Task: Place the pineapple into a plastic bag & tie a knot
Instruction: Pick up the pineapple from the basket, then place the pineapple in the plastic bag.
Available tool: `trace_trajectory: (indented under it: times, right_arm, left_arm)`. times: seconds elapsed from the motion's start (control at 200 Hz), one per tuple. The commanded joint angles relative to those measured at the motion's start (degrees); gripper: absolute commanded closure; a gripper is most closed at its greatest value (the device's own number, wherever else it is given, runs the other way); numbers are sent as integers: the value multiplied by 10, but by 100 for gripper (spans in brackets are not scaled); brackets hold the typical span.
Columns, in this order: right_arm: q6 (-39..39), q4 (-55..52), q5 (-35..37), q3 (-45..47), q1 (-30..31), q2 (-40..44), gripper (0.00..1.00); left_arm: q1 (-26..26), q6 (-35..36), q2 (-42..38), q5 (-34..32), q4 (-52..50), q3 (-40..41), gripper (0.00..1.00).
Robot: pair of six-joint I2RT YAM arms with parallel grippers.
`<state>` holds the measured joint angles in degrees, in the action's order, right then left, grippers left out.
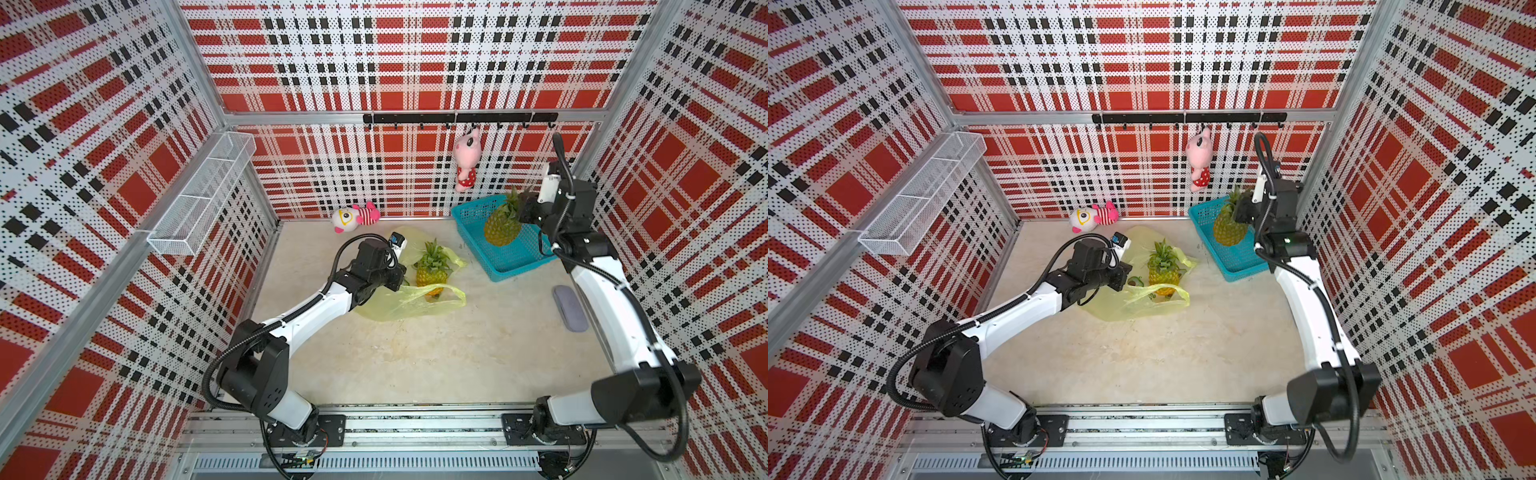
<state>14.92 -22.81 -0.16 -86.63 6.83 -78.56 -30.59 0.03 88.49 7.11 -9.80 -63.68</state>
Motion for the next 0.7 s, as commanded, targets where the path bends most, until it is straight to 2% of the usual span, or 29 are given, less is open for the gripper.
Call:
trace_trajectory:
  times: [0.0,0.12,0.215,0.261,0.421,0.696]
  right_arm:
    - [-2,7,-6,53,45,57,100]
    - [-4,-16,16,92,101,96,100]
    - [-15,-73,142,78,175,90,100]
    - [-12,-86,155,75,194,87,100]
    - [1,-83,123,86,226,76,100]
    - [40,47,-104,117,238,81,100]
  left_arm:
    - [-4,3,-13,8,15,4,100]
    - [-2,8,-9,10,23,9,100]
    - [8,1,-7,13,38,16,100]
    - [12,0,-6,17,42,18,100]
    - [14,-2,-7,26,52,21,100]
    - [13,-7,-10,24,54,24,100]
